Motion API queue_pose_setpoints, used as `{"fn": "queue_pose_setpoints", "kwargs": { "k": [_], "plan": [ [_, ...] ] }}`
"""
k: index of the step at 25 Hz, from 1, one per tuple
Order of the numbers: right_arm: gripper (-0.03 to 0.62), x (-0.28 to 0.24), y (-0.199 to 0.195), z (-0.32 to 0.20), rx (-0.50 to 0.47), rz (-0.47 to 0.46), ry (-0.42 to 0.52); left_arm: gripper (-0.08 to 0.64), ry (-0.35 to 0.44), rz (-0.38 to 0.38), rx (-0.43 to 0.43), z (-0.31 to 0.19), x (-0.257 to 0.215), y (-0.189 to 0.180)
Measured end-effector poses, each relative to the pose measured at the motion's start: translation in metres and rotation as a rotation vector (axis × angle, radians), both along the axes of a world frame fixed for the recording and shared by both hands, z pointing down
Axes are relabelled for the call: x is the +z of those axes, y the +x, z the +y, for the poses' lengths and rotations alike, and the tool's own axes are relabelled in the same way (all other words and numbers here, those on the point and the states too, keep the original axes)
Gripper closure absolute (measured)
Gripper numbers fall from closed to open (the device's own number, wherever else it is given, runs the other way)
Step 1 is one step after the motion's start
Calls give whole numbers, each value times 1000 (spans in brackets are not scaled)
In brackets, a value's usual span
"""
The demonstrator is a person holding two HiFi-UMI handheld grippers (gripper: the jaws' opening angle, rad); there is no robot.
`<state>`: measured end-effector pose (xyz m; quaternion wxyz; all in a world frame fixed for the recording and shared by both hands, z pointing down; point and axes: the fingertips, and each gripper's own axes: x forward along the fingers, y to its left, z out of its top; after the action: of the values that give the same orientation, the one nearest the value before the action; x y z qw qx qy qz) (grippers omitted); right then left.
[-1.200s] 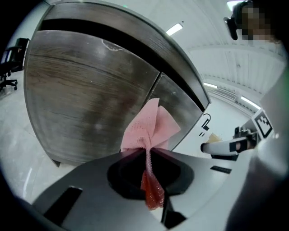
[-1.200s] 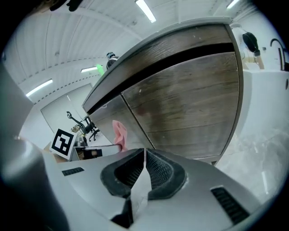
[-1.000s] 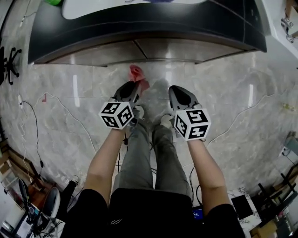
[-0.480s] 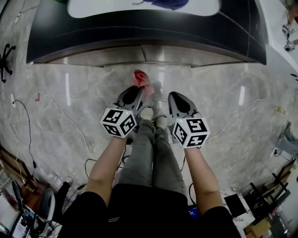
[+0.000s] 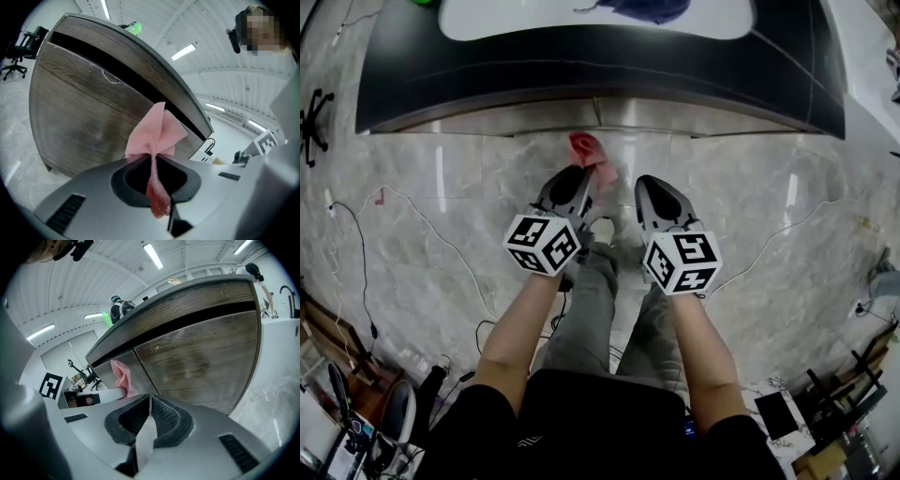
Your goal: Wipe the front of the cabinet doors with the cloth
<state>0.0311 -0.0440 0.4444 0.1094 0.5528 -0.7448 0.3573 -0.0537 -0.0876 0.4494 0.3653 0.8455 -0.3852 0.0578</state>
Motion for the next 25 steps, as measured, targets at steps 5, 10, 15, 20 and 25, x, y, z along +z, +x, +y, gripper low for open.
{"fn": "queue_pose_setpoints", "kwargs": {
  "k": [5, 10, 15, 20, 25],
  "plan": [
    [552, 2, 19, -2, -4, -20, 9, 528, 24, -5, -1, -7, -2, 24],
    [552, -1, 57, -3, -17, -6, 31, 528, 44, -18, -67, -17, -2, 40],
    [552, 2, 92, 1, 15, -20, 27, 528, 64, -14, -105, -32, -5, 62],
    [552, 2, 123, 8, 34, -25, 28, 528, 79, -10, -75, -35, -6, 103],
    [552, 5, 152, 14, 53, -23, 25, 528, 77, -1, -25, -29, -1, 147]
  ]
}}
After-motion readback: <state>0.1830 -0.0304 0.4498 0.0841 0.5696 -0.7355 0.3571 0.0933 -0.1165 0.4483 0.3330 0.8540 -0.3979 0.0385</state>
